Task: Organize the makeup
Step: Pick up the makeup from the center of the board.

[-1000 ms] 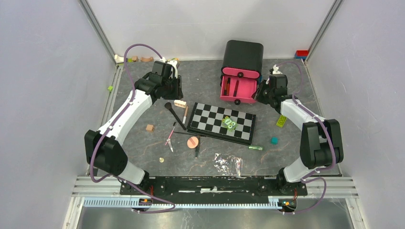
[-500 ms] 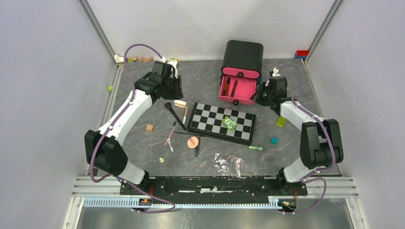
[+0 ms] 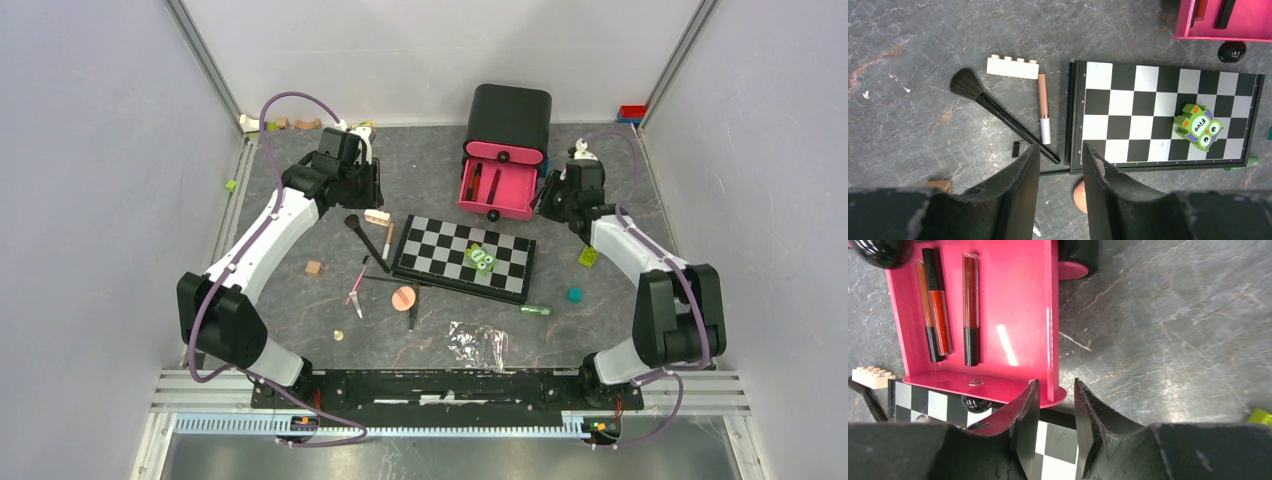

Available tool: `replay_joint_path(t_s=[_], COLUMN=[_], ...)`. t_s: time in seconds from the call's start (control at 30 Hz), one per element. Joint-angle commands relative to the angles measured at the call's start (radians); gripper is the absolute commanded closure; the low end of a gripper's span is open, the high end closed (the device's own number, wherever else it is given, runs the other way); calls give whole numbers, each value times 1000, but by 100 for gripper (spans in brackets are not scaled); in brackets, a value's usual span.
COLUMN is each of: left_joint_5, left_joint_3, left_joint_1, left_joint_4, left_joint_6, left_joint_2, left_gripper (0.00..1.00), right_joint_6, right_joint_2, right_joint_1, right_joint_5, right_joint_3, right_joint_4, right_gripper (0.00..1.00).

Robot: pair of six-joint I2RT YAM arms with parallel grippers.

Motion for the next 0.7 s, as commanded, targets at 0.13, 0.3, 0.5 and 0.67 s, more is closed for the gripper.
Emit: replay_joint_path(t_s=[0.13,0.3,0.5,0.67], left_joint_5=[-14,-28,-29,-19], left_joint_3=[2,0,-1,1], left_joint_1=[3,4,4,4], left_joint_4=[33,33,33,33], left_joint_6=[8,10,10,10], left_joint_2=[-40,-44,-40,-36], left_gripper=[54,54,53,53], right_joint_6=[-95,-202,-316,-285], right_joint_2=[-235,-338,-406,-454], right_joint_1=[2,3,46,210], right_joint_5=[181,149,11,50], right_joint_3=[-55,-108,-163,-230], right_joint_4=[-54,-157,-392,-485], right_gripper=[60,58,50,31])
